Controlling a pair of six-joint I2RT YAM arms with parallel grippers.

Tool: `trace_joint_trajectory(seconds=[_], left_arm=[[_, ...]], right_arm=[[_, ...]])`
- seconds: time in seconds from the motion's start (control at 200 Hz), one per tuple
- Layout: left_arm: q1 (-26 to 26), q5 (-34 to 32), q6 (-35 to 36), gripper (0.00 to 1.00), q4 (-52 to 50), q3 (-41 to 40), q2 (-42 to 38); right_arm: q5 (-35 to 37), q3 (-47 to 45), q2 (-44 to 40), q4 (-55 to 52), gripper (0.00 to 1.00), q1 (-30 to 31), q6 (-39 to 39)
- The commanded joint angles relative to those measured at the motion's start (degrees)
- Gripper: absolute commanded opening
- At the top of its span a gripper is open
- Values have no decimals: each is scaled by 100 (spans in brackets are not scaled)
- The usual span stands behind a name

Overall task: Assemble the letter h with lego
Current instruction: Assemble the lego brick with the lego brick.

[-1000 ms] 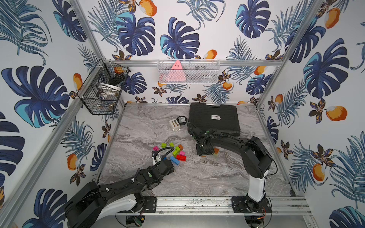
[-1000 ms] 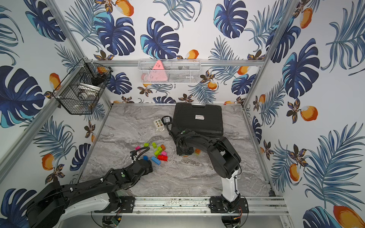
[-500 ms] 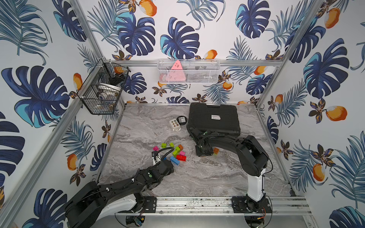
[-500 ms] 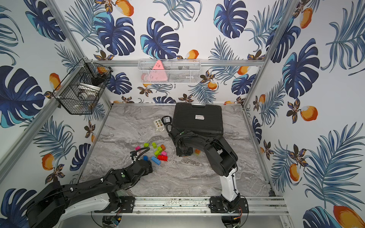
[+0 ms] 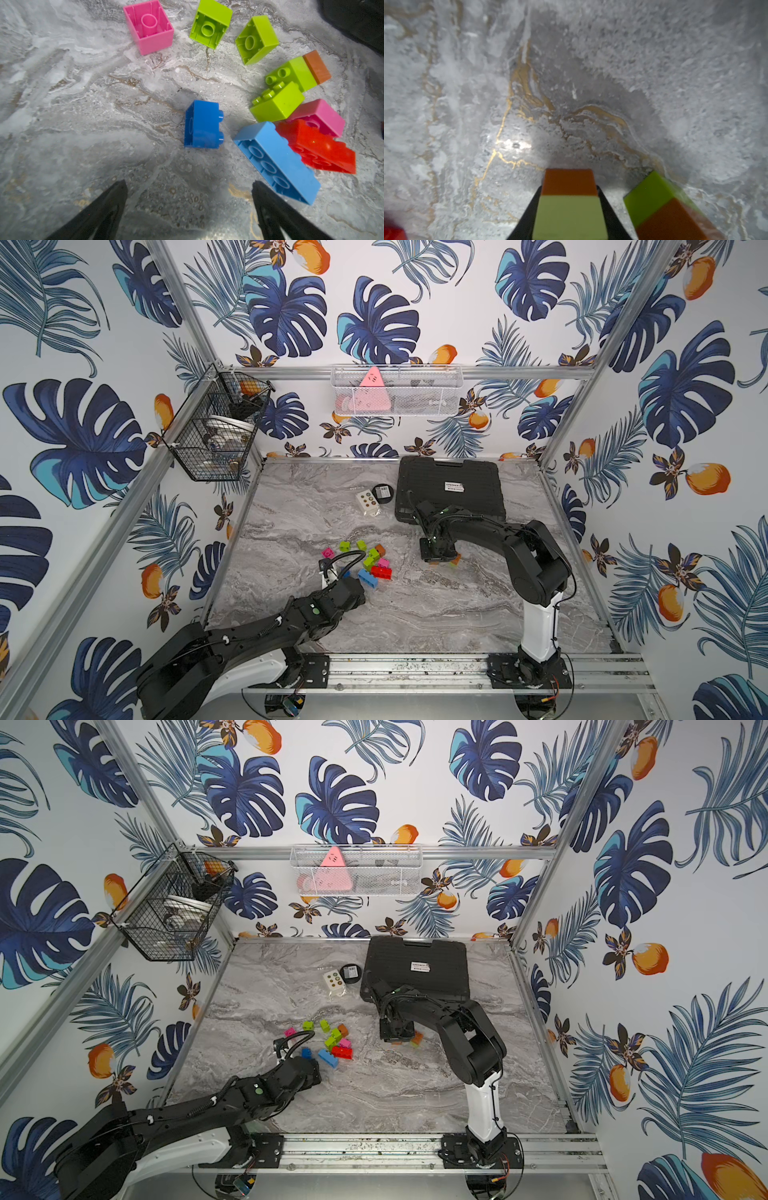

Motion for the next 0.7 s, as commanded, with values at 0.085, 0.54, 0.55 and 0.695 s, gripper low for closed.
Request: trace_joint_trajectory(seconds=[0.085, 0.54, 0.55, 0.695], left_arm=[[10, -46, -17, 99, 96, 31, 55], [10, 32, 13, 99, -672, 799, 401], [10, 36, 24, 99, -699, 834, 418], [56, -67, 61, 99, -1118, 1309, 491]], right_arm=[[-88, -84, 115, 18, 40, -42, -54], [-88, -46, -1387, -349, 59, -45, -154], [-85, -66, -1441, -340, 59, -42, -163], [-42, -525, -2312, -92, 60, -44, -203]])
